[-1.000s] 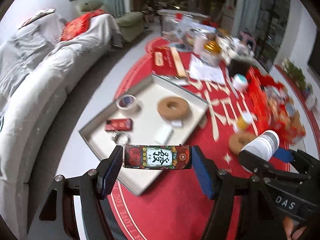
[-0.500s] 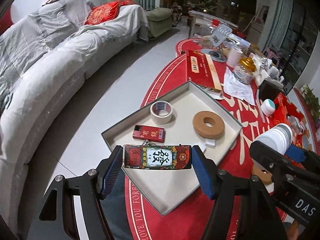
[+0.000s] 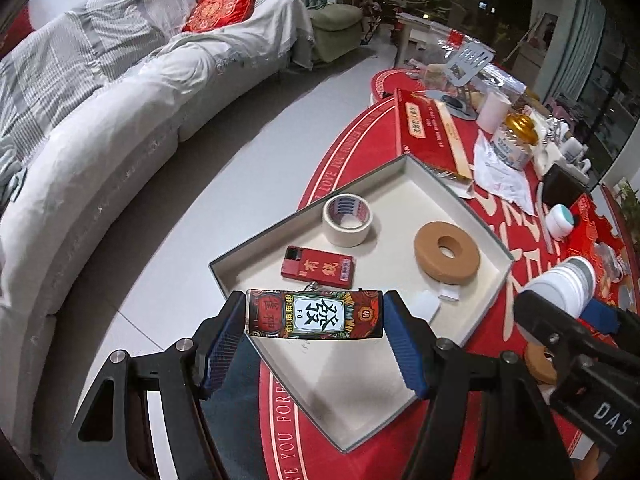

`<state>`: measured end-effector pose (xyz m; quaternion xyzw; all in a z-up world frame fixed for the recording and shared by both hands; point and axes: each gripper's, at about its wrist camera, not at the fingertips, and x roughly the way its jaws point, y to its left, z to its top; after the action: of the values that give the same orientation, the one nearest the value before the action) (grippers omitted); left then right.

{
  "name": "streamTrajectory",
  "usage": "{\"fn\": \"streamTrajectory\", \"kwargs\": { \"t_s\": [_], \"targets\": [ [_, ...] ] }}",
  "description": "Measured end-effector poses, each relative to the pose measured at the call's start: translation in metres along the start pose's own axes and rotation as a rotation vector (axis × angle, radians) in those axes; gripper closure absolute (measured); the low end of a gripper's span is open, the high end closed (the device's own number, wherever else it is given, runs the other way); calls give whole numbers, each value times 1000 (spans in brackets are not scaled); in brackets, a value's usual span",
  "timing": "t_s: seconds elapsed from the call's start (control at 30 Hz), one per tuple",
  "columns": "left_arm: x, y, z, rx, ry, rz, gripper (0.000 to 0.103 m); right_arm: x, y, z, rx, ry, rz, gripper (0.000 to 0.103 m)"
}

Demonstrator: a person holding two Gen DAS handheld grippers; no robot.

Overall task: Organize rigid objects
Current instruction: 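Carry the snack bar with the left tool while the right tool carries the pill bottle to the tray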

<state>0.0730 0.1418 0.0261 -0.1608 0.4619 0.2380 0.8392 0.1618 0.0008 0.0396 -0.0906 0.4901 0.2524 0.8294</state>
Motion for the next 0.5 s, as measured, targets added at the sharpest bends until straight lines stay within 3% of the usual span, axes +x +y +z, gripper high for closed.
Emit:
{"fn": "streamTrajectory", "kwargs": {
  "t_s": [0.5],
  "targets": [
    [28, 3, 5, -13, 33, 35, 31, 34, -3, 7, -2, 47, -16, 27]
  ]
}}
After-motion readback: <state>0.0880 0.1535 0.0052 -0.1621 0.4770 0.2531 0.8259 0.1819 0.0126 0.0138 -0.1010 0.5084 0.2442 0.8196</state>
